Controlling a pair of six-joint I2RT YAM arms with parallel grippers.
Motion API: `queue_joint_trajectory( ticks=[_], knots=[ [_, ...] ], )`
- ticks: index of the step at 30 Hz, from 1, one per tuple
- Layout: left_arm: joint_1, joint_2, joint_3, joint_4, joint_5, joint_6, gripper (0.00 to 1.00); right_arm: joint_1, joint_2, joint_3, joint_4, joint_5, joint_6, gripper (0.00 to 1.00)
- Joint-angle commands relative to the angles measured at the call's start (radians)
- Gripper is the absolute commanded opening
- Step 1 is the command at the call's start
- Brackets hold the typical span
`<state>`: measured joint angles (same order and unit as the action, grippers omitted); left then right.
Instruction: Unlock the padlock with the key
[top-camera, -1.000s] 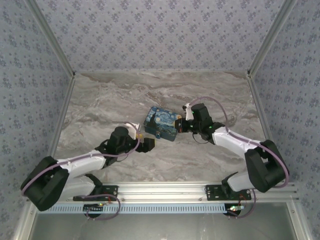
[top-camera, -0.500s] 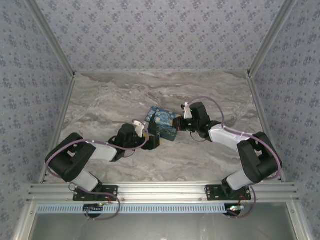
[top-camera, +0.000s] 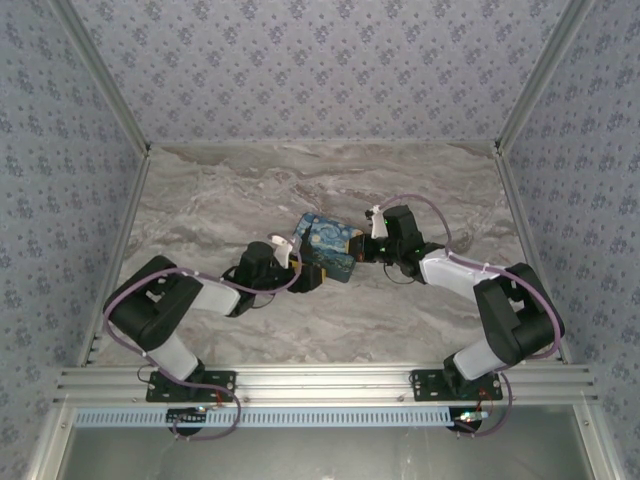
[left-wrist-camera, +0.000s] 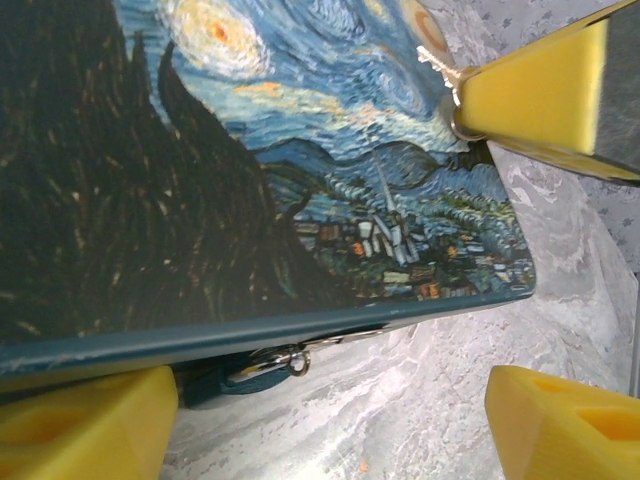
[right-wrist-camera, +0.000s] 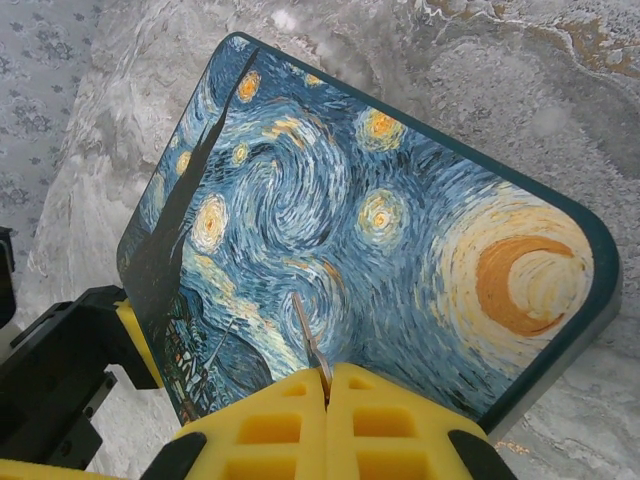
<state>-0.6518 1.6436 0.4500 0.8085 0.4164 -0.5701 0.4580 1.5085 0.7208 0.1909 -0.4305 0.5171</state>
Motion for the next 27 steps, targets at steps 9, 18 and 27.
queue_joint_trajectory(
  ticks=[9, 18, 27],
  knots=[
    [-0.009, 0.15, 0.04, 0.166, 0.039, -0.016, 0.73, 0.012, 0.039, 0.002, -0.095, 0.037, -0.043, 0.0],
    [-0.038, 0.153, 0.086, 0.106, 0.046, -0.006, 0.67, 0.016, 0.039, 0.009, -0.092, 0.038, -0.042, 0.0],
    [-0.059, 0.157, 0.089, 0.127, -0.039, -0.074, 0.54, 0.021, 0.035, 0.012, -0.09, 0.033, -0.039, 0.0]
  ],
)
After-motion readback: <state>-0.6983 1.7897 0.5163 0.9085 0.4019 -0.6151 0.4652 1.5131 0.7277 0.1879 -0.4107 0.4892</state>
